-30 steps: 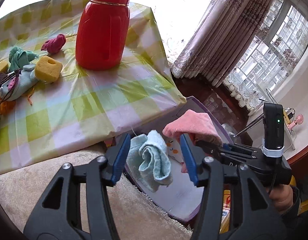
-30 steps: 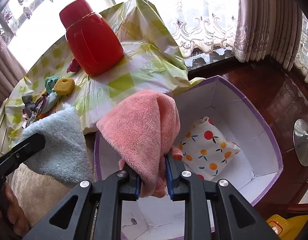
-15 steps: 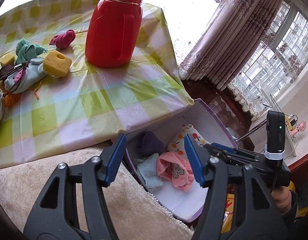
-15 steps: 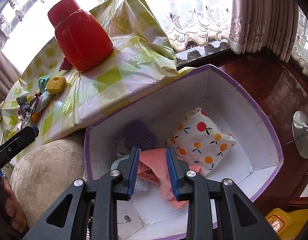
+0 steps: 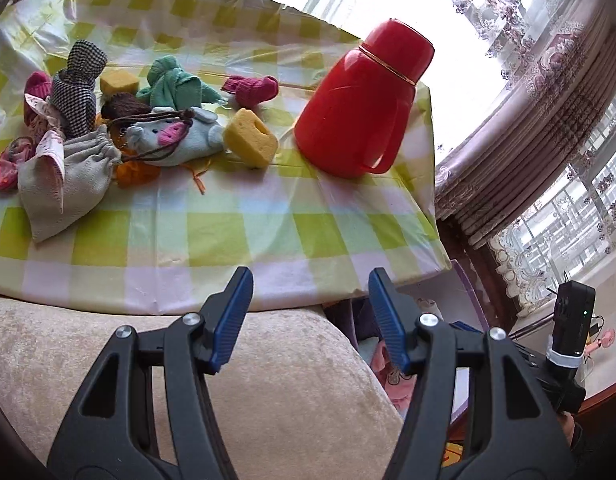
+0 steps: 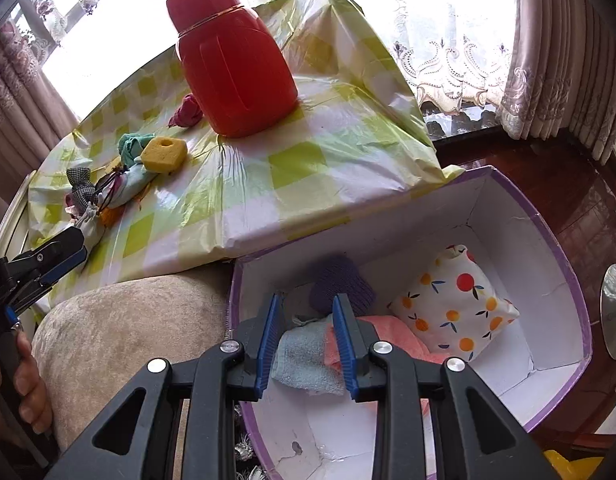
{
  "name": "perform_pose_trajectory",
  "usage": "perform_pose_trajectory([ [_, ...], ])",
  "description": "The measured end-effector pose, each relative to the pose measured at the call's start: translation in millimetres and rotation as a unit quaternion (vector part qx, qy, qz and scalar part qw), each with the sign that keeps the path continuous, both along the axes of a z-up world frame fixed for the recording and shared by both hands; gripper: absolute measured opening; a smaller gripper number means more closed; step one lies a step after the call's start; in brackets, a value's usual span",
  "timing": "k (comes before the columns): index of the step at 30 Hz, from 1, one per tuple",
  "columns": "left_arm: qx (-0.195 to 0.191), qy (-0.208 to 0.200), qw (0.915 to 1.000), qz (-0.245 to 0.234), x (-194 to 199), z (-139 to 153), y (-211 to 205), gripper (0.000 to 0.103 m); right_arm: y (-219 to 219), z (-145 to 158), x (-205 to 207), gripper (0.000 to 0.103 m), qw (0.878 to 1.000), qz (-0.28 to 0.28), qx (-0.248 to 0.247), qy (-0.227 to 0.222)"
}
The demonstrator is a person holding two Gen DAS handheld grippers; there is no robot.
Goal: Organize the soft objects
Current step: 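Move both tools back to the table toward the pink purse and yellow sponge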
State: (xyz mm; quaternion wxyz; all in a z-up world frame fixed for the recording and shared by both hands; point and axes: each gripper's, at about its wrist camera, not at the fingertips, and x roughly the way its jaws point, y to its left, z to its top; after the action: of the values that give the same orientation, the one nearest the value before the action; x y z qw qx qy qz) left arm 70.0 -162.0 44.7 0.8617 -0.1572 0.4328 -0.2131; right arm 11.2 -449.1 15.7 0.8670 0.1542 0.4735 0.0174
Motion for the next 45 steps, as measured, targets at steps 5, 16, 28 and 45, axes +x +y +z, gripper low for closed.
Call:
perform_pose_trajectory([
  [5, -0.012, 0.006, 0.9970, 0.077, 8.6, -6.6, 58.7, 0.064, 31.1, 5.2, 16.1, 0.030, 0.999, 0.041, 0.005, -0.010],
  [16, -0.019, 0.019, 0.9786, 0.204, 24.3, -25.9, 159.8, 0.064, 86.1, -3.0, 67.6, 0.031, 0.997, 0.079, 0.005, 0.003],
  [28, 0.008, 0.030, 0.9580, 0.285, 64.2, -36.6, 216.6, 0.080, 132.5, -1.9, 136.9, 0.063, 0.997, 0.072, -0.011, -0.014],
  [45, 0.108, 0.074, 0.9444, 0.301, 140.8, -71.5, 239.9, 0.096, 166.8, -7.6, 218.3, 0.078, 0.999, 0.006, 0.026, -0.030],
])
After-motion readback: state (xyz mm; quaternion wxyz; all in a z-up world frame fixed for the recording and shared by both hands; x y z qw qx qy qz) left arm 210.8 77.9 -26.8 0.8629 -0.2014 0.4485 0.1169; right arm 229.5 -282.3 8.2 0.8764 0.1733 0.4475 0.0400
